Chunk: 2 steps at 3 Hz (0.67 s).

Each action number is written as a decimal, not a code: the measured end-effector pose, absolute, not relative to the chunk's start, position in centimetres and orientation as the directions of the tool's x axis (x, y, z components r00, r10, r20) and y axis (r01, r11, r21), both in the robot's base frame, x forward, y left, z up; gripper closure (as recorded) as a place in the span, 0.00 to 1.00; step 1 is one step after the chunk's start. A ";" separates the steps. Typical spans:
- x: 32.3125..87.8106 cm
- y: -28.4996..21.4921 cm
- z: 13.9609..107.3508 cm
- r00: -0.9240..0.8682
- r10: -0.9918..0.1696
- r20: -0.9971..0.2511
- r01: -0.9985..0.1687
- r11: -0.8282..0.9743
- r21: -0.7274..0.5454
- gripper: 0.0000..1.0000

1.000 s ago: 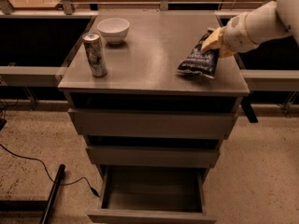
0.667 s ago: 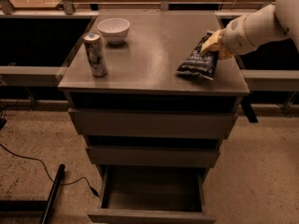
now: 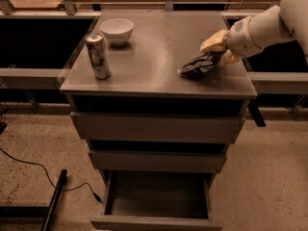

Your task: Pick blue chip bag from bottom drawer and place on counter

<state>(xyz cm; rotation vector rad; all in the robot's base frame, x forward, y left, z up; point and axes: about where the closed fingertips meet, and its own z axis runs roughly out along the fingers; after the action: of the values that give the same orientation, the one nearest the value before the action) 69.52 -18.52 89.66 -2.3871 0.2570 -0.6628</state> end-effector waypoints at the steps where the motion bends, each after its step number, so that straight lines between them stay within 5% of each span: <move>1: 69.4 -18.7 89.9 0.865 -0.308 0.397 -0.014 -0.804 -0.595 0.00; 2: 67.9 -21.3 93.0 0.863 -0.340 0.375 -0.060 -0.805 -0.591 0.00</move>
Offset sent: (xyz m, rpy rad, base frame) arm -0.0158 -0.0368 0.0331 -0.1312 0.0779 -0.0248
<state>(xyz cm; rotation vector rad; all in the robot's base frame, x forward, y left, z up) 67.88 -21.30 93.03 -2.4493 0.2896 -0.6350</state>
